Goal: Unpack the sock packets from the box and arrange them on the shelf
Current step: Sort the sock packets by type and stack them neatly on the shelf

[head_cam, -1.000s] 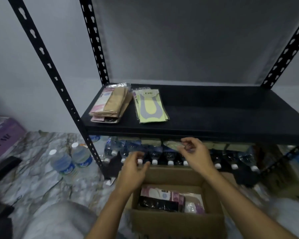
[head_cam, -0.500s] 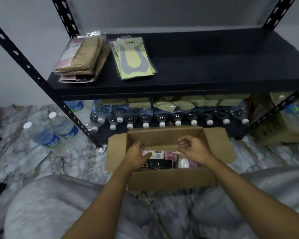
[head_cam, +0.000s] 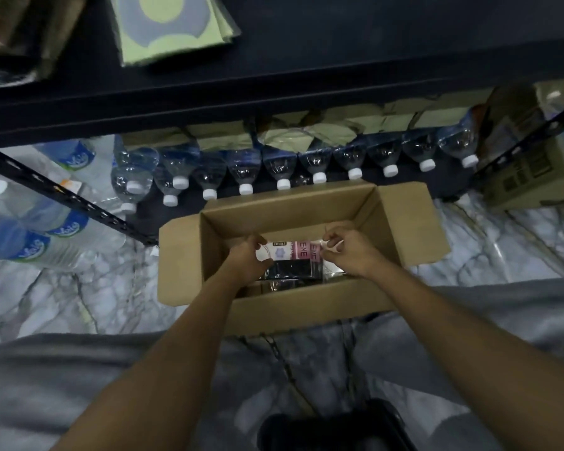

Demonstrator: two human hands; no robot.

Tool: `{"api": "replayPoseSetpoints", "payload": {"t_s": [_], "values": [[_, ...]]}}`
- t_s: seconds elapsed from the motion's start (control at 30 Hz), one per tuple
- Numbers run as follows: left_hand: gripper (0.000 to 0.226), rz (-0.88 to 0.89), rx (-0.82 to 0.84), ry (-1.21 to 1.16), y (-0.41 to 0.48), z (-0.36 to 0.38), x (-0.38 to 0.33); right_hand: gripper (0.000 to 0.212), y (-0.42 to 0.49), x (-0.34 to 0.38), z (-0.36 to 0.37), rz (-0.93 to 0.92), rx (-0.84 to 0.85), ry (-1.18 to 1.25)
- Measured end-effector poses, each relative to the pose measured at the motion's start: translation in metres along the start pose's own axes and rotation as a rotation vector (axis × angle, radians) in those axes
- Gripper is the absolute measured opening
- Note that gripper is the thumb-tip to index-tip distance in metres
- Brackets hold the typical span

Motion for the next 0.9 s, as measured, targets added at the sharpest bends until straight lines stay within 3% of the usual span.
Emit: {"api": "replayPoseSetpoints", "payload": {"t_s": [0.4,0.77,0.9], "values": [[0.071,0.059,0.211,0.533,0.095,0.042,0.030,0.025,0.044,-0.065,0.006,0.147,0.047,-0.104],[0.091,0.127,0.290,0.522,0.103,0.056,0.052,0.023,0.053,-0.074,0.007,0.152,0.017,-0.089],[0.060,0.149,0.338,0.370,0.096,0.048,0.048,0.022,0.053,-0.069,0.001,0.192,-0.018,-0.029]]}}
Point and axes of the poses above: each hand's wrist, its own y-axis towards the middle knuckle, its own z-axis out of the palm, x = y × z, the point moved 1 cm from there along y, towards the middle knuckle, and after that the axes turned 9 degrees about y, right-handed, at the moved point
